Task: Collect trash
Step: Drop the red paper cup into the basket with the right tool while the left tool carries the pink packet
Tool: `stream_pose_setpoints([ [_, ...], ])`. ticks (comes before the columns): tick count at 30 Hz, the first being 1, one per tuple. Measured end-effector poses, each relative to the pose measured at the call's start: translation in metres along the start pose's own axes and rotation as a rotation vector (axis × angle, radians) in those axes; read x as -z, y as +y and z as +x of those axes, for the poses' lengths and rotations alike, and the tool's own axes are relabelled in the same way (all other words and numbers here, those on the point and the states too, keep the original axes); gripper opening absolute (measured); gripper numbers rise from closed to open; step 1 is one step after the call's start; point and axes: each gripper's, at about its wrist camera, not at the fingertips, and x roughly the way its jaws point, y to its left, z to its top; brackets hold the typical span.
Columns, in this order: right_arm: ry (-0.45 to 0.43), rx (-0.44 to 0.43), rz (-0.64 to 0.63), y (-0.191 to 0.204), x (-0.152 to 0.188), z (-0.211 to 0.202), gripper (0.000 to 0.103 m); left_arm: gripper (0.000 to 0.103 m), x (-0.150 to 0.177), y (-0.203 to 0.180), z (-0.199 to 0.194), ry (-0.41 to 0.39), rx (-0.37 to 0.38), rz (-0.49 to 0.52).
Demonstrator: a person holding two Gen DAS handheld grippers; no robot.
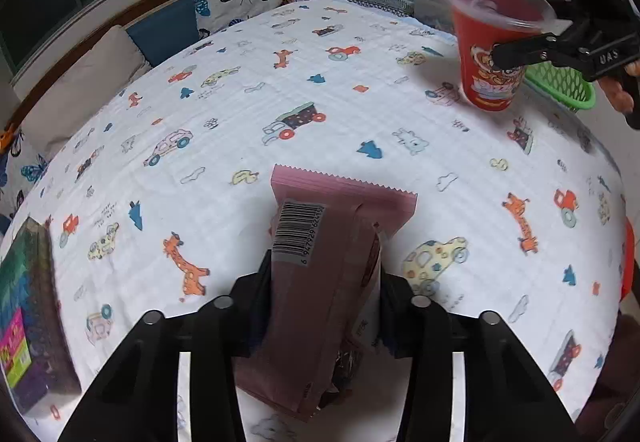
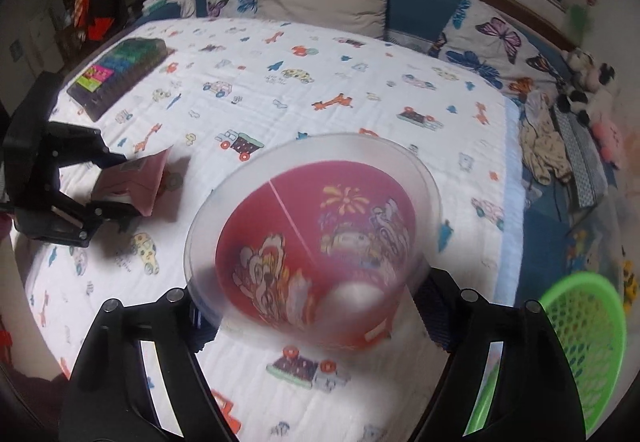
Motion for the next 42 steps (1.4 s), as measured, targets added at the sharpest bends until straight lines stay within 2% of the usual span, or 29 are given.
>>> stream_pose_setpoints([
  [7,-0.054,-0.012,0.081,-0.014,0.020,-0.028,0.078,0.037,-0.006,-0.011,-0.011,-0.017,0.021,-0.051],
  [17,-0.092,0.044,0.194,-0.055,0.056,-0.062,0.078,0.037,-0.041,-0.049,-0.023,-0.071,0.077,-0.050],
  [24,-0.092,0.133,0.286,-0.098,0.089,-0.080,0.078,0.037,-0.076,-0.090,-0.023,-0.095,0.122,-0.015],
  [35,-0.044,0.290,0.464,-0.180,0.138,-0.091,0.078,0.037,-0.132,-0.154,-0.023,-0.130,0.183,0.047],
  [42,-0.022,0.352,0.521,-0.209,0.155,-0.091,0.080,0.037,-0.161,-0.182,-0.020,-0.140,0.224,0.052],
])
